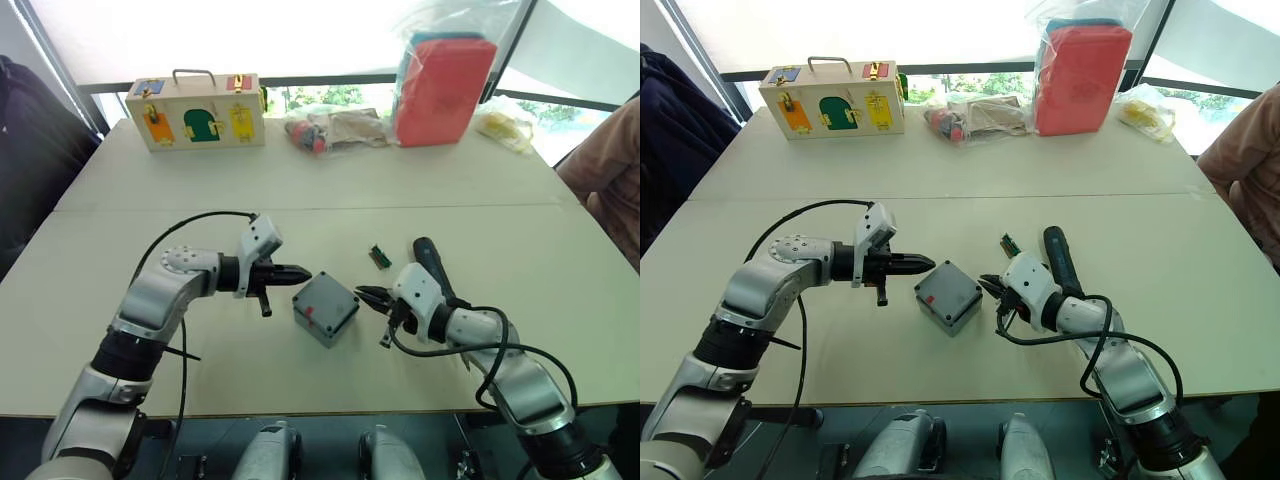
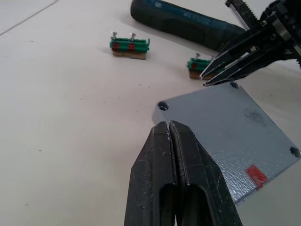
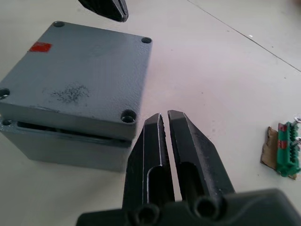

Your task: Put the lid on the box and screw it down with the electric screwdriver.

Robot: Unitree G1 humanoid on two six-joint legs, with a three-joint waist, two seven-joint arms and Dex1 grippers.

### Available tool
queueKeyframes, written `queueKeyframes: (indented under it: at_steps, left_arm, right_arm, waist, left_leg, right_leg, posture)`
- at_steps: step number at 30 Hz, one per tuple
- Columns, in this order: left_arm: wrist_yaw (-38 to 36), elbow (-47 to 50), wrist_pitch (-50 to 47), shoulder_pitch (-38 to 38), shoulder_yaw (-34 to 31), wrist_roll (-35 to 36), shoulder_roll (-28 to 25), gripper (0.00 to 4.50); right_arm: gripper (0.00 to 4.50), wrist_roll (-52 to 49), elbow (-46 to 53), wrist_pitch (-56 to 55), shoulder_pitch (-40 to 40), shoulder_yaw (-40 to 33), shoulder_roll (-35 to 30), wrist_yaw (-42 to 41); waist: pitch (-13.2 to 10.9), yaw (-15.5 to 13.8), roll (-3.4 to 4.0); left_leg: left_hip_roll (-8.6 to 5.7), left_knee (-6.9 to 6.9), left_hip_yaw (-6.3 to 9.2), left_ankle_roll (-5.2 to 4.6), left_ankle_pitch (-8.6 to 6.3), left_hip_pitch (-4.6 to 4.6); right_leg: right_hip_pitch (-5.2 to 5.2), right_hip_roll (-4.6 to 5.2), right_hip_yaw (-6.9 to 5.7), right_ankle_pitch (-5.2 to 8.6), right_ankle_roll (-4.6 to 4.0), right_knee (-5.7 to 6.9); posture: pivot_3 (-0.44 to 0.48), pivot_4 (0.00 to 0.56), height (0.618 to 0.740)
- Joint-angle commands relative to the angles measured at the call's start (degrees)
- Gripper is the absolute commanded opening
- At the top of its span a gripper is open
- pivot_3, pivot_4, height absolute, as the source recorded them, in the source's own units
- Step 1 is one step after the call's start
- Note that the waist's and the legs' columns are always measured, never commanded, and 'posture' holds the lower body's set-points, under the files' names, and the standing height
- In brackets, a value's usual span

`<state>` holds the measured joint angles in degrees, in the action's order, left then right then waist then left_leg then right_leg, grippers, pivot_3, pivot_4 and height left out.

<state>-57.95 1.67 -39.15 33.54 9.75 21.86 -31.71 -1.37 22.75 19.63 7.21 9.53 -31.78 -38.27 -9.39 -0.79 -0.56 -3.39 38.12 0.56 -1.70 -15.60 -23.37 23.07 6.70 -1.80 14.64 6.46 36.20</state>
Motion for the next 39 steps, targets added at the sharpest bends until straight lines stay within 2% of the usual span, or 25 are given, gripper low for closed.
queueKeyframes:
  at_steps: [1,7,12,22,39]
  left_arm:
    - [1.1,-0.8,2.1,1.0,-1.4,-0.8,-0.1,0.00]
    - [0.4,-1.6,3.2,0.6,-0.2,-1.5,-0.3,0.00]
    - [-0.9,-0.9,2.8,0.1,0.8,-1.4,-0.3,0.00]
    - [-2.4,1.3,1.1,-1.0,1.5,-1.1,-1.7,0.00]
    - [-2.8,4.0,-0.9,-2.0,1.4,-0.1,-2.6,0.00]
  right_arm:
    - [0.13,-1.2,5.0,0.7,-2.4,-4.0,-1.5,0.6]
    - [0.13,-4.6,11.8,3.6,-8.7,-6.3,-2.3,-0.9]
    - [0.13,-7.4,16.5,5.9,-10.5,-3.6,-2.6,-2.8]
    - [0.13,-7.0,16.2,7.9,-9.3,0.9,-1.7,-1.4]
    - [0.13,-6.5,13.6,6.6,-7.9,3.0,-1.6,-1.1]
  waist:
    - [0.0,0.1,0.00]
    - [0.0,0.1,0.00]
    - [0.0,0.1,0.00]
    - [0.0,0.1,-0.01]
    - [0.0,0.0,-0.01]
  left_leg:
    - [0.00,0.00,0.00,0.00,0.00,0.00]
    - [0.01,-0.01,0.00,0.00,0.00,-0.01]
    - [0.02,-0.01,0.00,0.00,0.00,0.00]
    - [0.02,-0.01,0.00,0.00,0.00,-0.01]
    - [0.02,0.00,0.00,0.00,0.00,-0.01]
  right_leg:
    - [0.00,0.00,0.01,0.00,0.00,0.00]
    - [0.01,0.00,0.00,-0.01,0.02,0.01]
    - [0.01,0.01,0.00,-0.01,0.02,0.01]
    - [0.01,0.05,0.01,-0.01,0.02,0.00]
    - [0.02,0.04,0.02,-0.01,0.01,-0.01]
  posture:
    - [0.000,0.150,0.740]
    - [0.000,0.150,0.740]
    - [0.000,0.150,0.740]
    - [0.000,0.150,0.740]
    - [0.000,0.150,0.740]
